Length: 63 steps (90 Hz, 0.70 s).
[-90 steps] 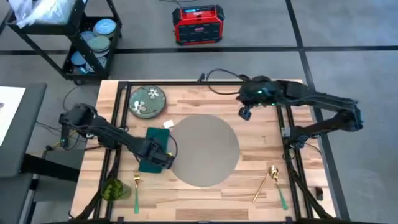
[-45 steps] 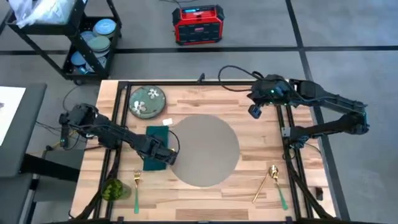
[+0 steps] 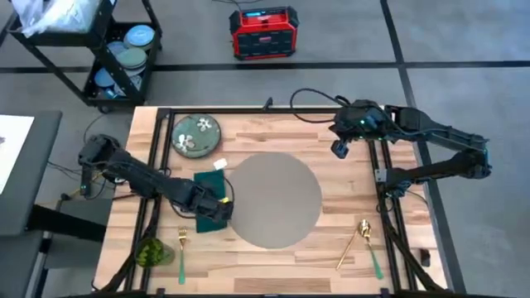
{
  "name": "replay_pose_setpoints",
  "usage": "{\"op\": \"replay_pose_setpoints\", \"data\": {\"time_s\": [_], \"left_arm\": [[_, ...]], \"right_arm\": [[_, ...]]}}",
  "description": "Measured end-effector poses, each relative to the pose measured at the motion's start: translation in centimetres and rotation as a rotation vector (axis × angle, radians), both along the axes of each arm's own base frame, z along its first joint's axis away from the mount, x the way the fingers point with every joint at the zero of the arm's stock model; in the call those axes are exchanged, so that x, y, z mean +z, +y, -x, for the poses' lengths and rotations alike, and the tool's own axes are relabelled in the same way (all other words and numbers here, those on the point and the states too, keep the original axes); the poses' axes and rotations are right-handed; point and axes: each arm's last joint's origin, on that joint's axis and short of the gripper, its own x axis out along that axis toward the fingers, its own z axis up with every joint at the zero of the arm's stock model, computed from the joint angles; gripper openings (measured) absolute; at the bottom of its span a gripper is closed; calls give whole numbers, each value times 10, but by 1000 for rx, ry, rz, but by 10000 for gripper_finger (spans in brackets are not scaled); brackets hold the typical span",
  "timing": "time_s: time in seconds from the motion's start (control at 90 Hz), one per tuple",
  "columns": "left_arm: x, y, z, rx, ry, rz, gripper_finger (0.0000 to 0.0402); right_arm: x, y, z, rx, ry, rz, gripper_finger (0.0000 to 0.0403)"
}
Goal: Set table place
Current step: Move the green cup to the top of the table
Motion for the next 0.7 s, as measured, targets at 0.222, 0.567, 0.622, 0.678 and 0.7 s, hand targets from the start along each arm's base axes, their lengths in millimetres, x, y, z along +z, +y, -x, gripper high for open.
{"op": "replay_pose_setpoints", "data": {"time_s": [0.222, 0.567, 0.622, 0.678, 0.7], "left_arm": [[36, -2, 17, -141, -142, 35, 4], [151, 6, 70, -694, -458, 104, 35], [164, 5, 82, -774, -452, 93, 35], [171, 2, 92, -869, -424, 81, 35], [172, 1, 96, -910, -410, 73, 35]], "right_arm": [[0, 0, 0, 69, 10, -5, 14], [-1, -9, -1, 89, -1, -41, 99], [-1, -11, -1, 71, -13, -62, 109], [-1, -12, 0, 58, -26, -83, 117], [-1, -12, 0, 49, -30, -89, 121]]}}
